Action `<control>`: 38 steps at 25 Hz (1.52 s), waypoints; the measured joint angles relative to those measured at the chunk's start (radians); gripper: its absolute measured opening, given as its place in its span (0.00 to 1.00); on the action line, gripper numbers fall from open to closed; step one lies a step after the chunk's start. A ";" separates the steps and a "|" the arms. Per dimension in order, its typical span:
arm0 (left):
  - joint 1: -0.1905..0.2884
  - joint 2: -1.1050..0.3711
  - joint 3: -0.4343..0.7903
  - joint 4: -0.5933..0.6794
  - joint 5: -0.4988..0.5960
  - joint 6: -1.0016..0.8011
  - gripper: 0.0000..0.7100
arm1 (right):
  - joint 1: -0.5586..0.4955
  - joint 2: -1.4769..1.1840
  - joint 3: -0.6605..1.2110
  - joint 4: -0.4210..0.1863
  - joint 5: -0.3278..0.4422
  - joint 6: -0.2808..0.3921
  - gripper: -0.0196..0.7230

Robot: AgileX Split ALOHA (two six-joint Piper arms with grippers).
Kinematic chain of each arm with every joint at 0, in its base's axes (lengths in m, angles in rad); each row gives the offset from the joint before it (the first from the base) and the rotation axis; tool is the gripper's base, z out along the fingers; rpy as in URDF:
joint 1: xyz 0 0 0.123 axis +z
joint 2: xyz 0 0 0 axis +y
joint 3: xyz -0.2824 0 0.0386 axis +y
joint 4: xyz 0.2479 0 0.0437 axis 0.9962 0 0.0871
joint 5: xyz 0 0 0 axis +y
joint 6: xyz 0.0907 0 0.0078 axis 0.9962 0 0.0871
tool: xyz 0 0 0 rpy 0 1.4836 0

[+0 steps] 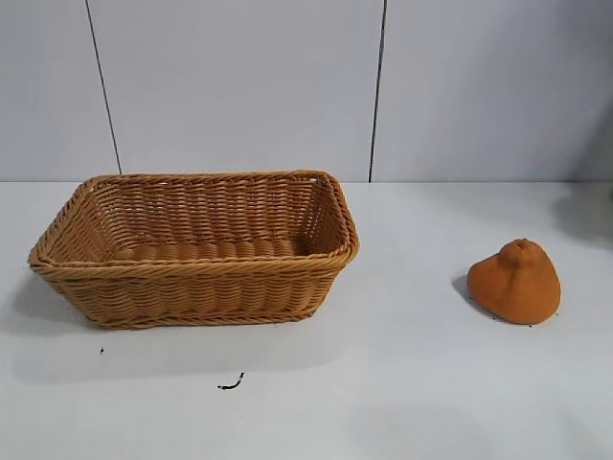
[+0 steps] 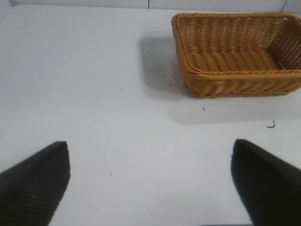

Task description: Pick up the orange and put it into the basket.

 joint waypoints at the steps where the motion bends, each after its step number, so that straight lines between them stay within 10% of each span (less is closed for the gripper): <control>1: 0.000 0.000 0.000 0.000 0.000 0.000 0.94 | 0.000 0.000 0.000 0.000 0.000 0.000 0.96; 11: 0.000 0.000 0.000 0.000 0.000 0.000 0.94 | 0.000 0.014 -0.008 0.000 0.000 0.002 0.96; 21: 0.000 0.000 0.000 0.000 0.000 0.000 0.94 | 0.000 0.667 -0.270 0.021 0.025 0.103 0.96; 38: 0.000 0.000 0.000 0.000 -0.001 0.000 0.94 | 0.000 1.629 -0.915 0.059 0.070 0.088 0.96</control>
